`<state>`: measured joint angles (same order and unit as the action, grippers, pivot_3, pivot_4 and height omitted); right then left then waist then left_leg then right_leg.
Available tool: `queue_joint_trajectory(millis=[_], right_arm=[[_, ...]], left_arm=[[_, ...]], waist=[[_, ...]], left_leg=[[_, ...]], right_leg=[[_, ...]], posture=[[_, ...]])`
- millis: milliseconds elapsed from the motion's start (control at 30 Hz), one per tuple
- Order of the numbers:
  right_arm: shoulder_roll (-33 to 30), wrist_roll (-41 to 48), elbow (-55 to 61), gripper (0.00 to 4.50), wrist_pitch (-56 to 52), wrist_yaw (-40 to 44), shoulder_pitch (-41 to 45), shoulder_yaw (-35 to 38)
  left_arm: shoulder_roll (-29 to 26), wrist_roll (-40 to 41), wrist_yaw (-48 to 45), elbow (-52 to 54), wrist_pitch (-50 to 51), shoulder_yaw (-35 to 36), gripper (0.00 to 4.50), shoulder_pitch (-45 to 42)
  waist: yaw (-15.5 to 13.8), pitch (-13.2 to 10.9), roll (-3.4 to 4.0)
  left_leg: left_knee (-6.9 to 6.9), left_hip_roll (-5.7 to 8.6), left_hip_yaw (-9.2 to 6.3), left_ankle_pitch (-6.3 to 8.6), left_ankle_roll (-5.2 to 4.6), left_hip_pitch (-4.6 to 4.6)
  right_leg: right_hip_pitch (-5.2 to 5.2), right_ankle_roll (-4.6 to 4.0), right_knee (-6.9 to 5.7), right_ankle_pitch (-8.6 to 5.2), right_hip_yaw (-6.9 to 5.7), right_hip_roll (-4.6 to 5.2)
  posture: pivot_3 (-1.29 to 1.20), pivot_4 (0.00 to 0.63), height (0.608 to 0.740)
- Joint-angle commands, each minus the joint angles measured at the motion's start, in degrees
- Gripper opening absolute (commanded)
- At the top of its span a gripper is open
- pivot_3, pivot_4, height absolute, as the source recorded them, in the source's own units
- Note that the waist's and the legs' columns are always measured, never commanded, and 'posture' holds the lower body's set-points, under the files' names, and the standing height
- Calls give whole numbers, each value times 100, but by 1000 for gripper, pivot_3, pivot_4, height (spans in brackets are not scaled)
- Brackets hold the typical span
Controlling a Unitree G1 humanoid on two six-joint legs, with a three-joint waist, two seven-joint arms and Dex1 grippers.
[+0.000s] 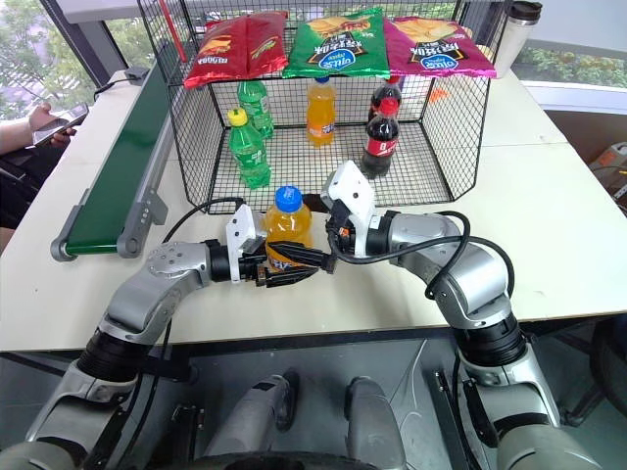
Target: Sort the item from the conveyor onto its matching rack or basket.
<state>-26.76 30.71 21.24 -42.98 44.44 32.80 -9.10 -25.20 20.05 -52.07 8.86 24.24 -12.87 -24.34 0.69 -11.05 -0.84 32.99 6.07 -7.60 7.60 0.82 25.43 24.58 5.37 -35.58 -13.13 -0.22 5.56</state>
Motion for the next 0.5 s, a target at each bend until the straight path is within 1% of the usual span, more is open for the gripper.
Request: queue_joint_trajectory(millis=[33,67,133,200,233,267,367,433,500], right_arm=[[36,100,171,2591,78,-41,217,208],[32,113,176,2354,74,-34,223,207],[31,115,178,2346,60,-39,241,194],[25,78,175,2346,63,-61,257,175],[26,46,168,2346,63,-87,267,165],[25,27,167,2346,58,-106,272,159],[26,10,183,2346,47,-142,269,151],[36,5,199,2346,46,-173,261,149],[42,-43,189,2346,81,-224,268,144]], left_arm=[[45,4,-9,240,-99,21,3021,-93],[44,15,-8,241,-65,33,3021,-93],[34,46,-21,245,8,48,3021,-94],[51,54,55,243,97,81,4051,-96],[60,87,76,254,165,103,4415,-95],[74,106,104,268,208,124,4500,-92],[84,45,228,314,232,154,4500,-69],[8,-131,398,368,242,138,4500,-20],[-128,-85,426,521,383,227,4500,109]], waist=[[-1,0,0],[-1,0,0],[-1,0,0],[-1,0,0],[-3,0,0],[-3,0,0],[-2,0,0],[-2,0,0],[-1,0,0]], left_leg=[[0,0,1,0,-1,0],[1,0,1,-1,-1,0],[1,1,1,-1,-2,0],[2,1,1,-2,-3,0],[2,1,1,-2,-3,-1],[2,1,1,-2,-3,0],[4,1,1,-2,-3,-1],[4,1,0,-4,-6,-1],[4,1,0,-5,-7,-1]], right_leg=[[0,0,0,0,0,0],[-1,0,0,0,0,0],[-1,0,0,0,0,-1],[-1,0,-1,0,0,-1],[-1,0,-1,0,0,-1],[-1,0,-1,0,0,-1],[-2,1,-3,1,0,-1],[-2,1,-4,0,0,-1],[-2,1,-5,1,0,-1]], posture=[[0,150,739],[0,150,739],[0,150,739],[0,150,739],[0,150,739],[0,150,739],[0,150,739],[0,150,739],[0,150,739]])
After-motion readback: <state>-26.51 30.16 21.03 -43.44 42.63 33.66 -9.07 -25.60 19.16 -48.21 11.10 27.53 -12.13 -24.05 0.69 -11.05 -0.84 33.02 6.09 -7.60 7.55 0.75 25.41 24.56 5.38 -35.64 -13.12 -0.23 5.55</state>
